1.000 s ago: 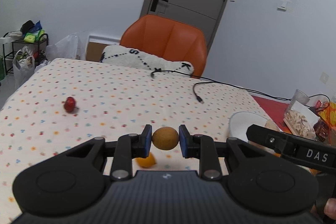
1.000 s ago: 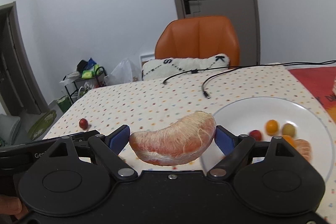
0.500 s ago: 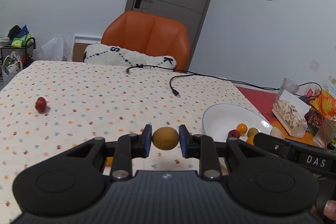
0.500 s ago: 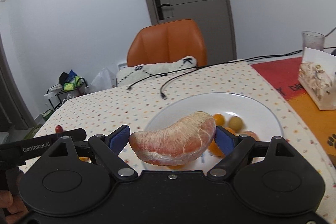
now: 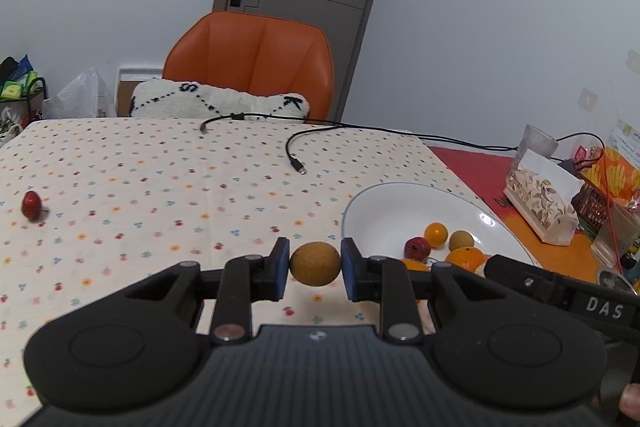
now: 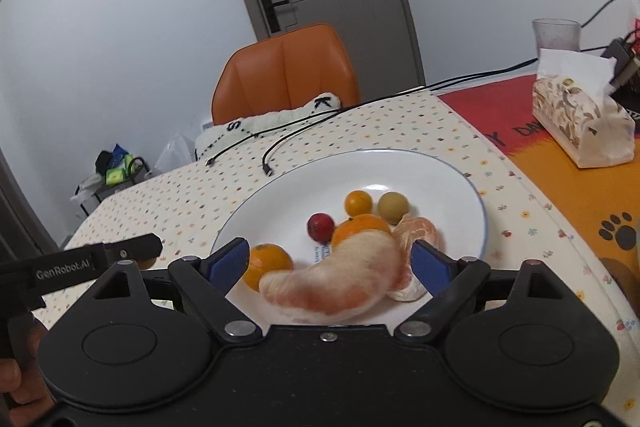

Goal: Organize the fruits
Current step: 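Lift and carry the brown fruit and pomelo segment over the plate with both grippers, then open both grippers to release the pomelo segment and brown fruit onto the plate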

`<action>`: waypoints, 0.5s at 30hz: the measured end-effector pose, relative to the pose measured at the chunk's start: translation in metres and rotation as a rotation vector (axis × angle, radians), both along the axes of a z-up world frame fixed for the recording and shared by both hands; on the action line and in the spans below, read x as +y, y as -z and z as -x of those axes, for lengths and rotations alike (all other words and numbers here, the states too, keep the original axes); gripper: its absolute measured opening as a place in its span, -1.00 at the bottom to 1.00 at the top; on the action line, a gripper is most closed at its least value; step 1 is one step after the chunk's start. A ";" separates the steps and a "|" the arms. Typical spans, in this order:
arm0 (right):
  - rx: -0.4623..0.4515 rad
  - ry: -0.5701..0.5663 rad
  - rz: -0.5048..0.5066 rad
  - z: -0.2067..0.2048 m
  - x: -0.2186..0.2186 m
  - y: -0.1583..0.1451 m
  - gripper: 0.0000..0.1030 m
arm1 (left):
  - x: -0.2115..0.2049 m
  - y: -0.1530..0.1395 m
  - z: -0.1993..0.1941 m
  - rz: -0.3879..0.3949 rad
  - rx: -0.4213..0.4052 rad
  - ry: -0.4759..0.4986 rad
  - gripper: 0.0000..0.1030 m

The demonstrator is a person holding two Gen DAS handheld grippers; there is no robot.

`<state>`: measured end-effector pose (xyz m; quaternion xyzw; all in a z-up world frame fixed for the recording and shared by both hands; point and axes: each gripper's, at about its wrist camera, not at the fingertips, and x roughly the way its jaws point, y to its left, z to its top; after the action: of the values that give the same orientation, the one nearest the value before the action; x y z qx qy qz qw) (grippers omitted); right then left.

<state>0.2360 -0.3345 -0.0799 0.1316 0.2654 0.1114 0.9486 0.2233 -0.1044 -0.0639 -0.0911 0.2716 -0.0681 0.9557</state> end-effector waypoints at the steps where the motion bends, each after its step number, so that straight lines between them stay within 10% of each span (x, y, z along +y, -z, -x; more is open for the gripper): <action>1: -0.002 0.007 -0.003 0.000 -0.003 0.000 0.71 | -0.003 0.000 -0.002 -0.002 0.001 0.006 -0.50; 15: -0.009 0.036 -0.048 0.005 -0.032 0.002 0.72 | -0.035 0.000 -0.023 -0.024 0.001 0.055 -0.50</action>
<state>0.2309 -0.3666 -0.0815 0.1585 0.2560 0.1013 0.9482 0.2459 -0.1392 -0.0636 -0.0725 0.2754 -0.0910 0.9543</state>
